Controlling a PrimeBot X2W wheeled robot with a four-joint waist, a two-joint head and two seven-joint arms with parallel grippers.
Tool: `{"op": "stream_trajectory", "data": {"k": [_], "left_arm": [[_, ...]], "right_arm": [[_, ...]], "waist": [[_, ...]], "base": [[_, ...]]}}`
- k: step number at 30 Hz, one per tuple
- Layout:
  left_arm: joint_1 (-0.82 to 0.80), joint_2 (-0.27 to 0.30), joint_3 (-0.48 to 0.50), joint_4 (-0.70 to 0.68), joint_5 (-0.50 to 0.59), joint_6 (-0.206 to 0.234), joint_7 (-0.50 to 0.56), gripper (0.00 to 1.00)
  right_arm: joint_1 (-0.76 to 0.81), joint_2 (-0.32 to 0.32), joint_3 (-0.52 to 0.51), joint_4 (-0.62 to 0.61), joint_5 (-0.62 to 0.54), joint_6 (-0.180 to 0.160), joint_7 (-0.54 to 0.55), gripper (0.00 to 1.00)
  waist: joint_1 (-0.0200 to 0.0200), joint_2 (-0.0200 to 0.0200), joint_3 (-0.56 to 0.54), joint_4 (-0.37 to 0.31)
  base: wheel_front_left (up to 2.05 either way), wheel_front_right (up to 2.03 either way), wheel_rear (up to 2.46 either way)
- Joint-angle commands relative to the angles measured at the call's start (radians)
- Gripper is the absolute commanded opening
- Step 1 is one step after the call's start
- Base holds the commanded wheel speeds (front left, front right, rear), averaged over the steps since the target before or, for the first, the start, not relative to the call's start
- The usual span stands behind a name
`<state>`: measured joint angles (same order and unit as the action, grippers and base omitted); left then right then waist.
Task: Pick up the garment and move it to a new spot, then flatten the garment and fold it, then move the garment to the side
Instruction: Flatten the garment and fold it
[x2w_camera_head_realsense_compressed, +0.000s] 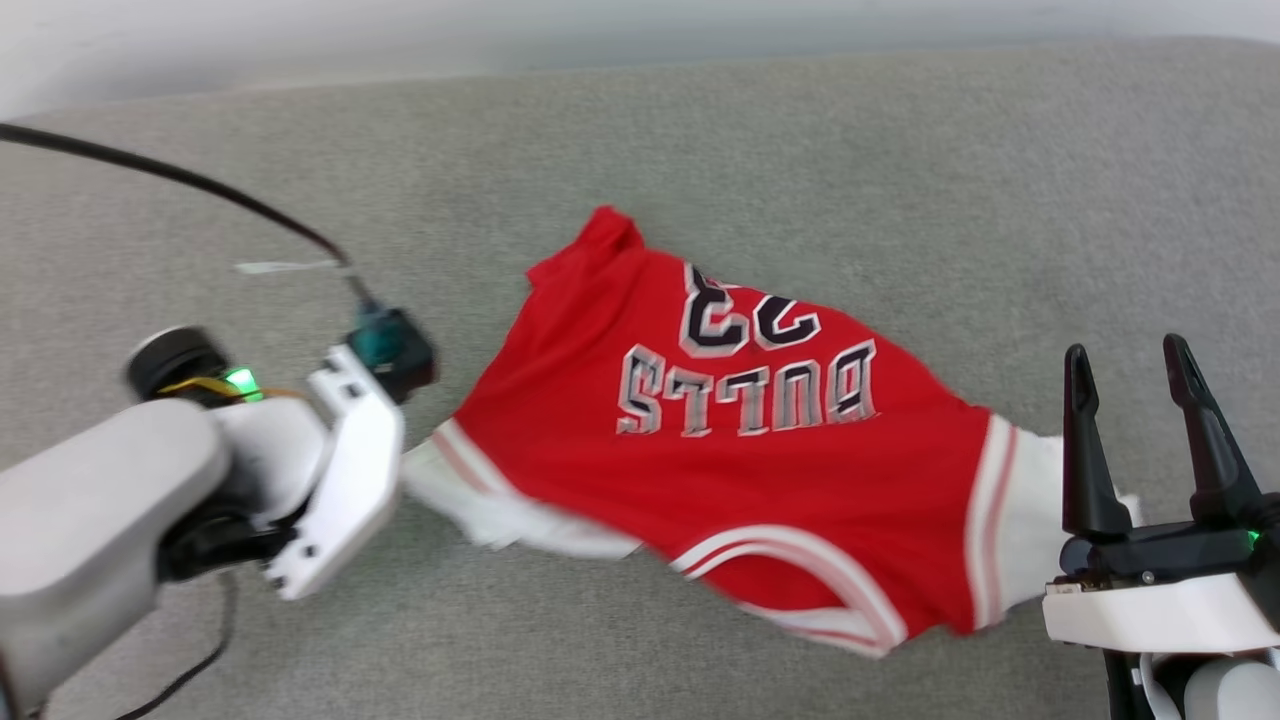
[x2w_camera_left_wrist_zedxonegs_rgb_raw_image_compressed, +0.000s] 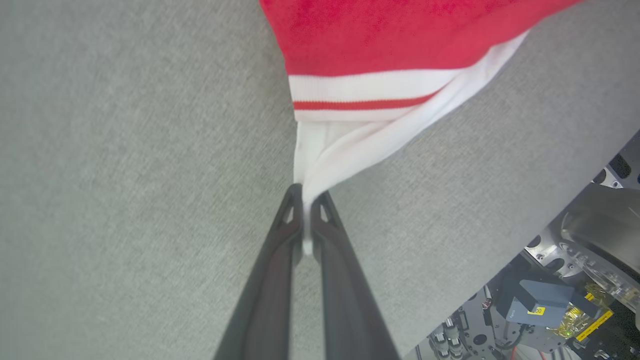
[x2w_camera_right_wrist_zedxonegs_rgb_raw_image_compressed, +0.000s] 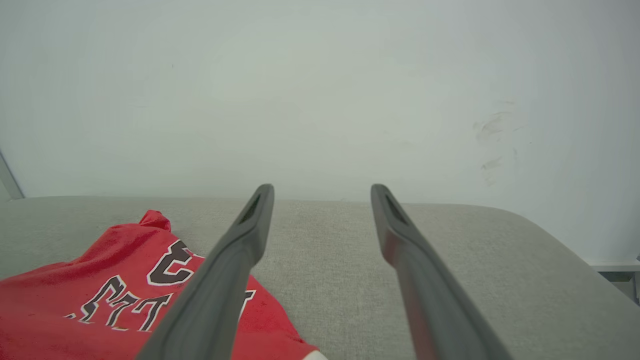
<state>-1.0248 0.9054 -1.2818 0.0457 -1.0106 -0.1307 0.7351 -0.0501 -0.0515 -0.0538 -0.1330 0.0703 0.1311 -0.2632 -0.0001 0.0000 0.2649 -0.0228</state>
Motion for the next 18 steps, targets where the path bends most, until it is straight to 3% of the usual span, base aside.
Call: {"op": "stream_trajectory", "data": {"k": [1,7,17,18], "left_arm": [[0.018,0.018,0.001,0.014,-0.009,0.003,-0.004,0.0],[0.061,0.071,0.001,0.156,-0.039,0.003,-0.036,0.0],[0.142,0.003,0.005,0.388,-0.066,0.003,-0.112,0.0],[0.148,-0.008,0.009,0.406,-0.069,0.003,-0.131,0.07]], "right_arm": [[0.011,0.002,-0.001,-0.003,-0.006,-0.001,-0.002,1.0],[0.016,0.002,0.0,-0.002,-0.012,-0.001,-0.002,1.0],[0.02,0.003,0.011,0.011,-0.021,-0.001,-0.002,1.0],[0.024,0.002,0.008,0.012,-0.021,-0.001,-0.002,1.0]], "waist": [[0.0001,0.0,-0.015,0.016],[0.0001,0.0,-0.019,0.024],[0.0001,0.0,-0.014,-0.005],[0.0001,0.0,-0.018,-0.005]], "base": [[0.0,0.0,0.0],[0.0,0.0,0.0],[0.0,0.0,0.0],[0.0,0.0,0.0]]}}
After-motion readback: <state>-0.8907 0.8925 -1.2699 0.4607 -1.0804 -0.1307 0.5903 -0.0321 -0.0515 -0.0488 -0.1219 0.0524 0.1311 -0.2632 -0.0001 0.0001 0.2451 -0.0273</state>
